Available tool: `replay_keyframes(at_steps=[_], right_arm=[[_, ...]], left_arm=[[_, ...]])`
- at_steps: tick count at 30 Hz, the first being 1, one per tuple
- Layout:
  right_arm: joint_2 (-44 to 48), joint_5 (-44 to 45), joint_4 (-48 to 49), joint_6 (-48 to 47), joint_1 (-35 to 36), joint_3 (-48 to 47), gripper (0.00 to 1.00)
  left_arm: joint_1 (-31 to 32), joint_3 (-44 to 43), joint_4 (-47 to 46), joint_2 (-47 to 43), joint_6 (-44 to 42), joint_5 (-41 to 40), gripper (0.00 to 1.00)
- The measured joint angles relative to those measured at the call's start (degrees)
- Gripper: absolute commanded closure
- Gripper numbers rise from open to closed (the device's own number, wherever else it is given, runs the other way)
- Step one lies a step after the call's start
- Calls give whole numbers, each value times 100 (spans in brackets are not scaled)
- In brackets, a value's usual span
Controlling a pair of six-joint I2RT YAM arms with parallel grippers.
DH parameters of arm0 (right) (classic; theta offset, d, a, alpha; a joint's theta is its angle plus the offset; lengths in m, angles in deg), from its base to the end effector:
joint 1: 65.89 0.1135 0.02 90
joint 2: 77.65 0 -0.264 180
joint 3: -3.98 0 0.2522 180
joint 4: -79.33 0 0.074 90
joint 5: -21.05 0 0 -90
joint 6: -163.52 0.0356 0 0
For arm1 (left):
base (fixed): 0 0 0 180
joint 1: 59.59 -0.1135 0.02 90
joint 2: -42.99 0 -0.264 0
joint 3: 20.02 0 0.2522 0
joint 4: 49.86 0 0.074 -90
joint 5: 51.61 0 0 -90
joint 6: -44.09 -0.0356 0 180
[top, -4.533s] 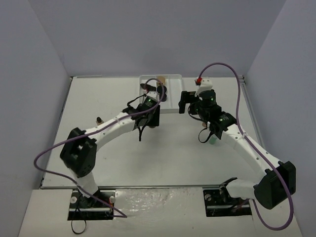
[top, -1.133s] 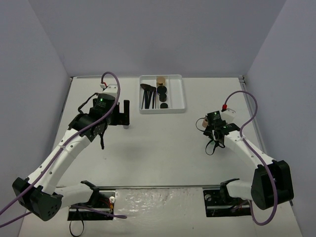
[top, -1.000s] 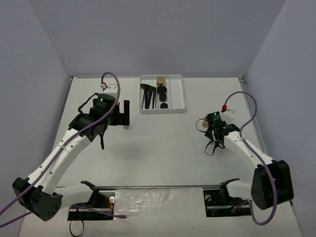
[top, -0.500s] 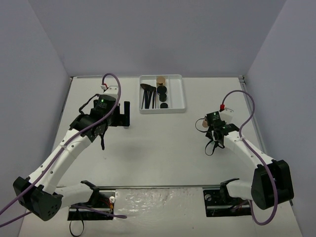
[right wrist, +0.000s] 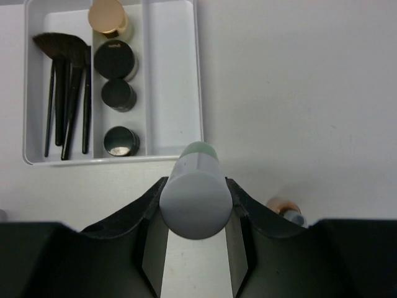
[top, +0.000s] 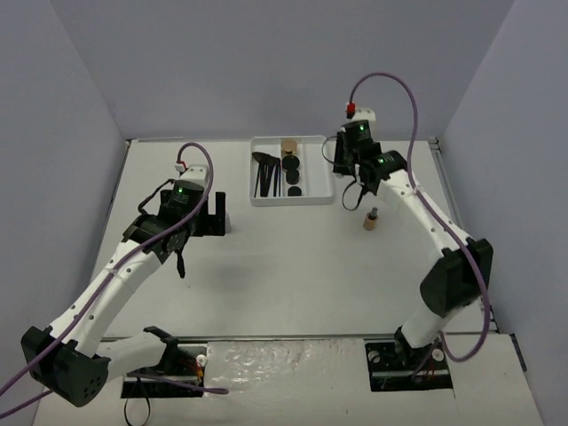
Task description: Organize the makeup
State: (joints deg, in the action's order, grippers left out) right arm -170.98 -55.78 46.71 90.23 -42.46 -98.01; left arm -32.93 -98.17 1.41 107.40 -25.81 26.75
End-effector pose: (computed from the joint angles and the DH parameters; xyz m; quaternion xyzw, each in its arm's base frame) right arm 0.3555 0.1452 0.3709 0.0136 0.8352 0.0955 0.5415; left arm 0.2153 -0.1001 0.3452 0.0063 0.8935 -0.0910 0.4398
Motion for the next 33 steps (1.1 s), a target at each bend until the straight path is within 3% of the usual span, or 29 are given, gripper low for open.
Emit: replay_keyframes(at_steps=[7,12,22,33], right_arm=[[-1963,-566,-2,-701,-92,-2178,100],[-3103,-856,-19,-1102,-102,-3215,100],[-4049,-965,133,-1381,-158,-3642,100],[-4484,-1012,461,-1356,-396,-3737,100]], left_arm=[[-114,458,115,-575,6,-221,3],[-148,807,157,-760,31,-348,3],[-163,1230,91,-866,105,-370,3],[-163,1283,27,-901,125,-507,3]])
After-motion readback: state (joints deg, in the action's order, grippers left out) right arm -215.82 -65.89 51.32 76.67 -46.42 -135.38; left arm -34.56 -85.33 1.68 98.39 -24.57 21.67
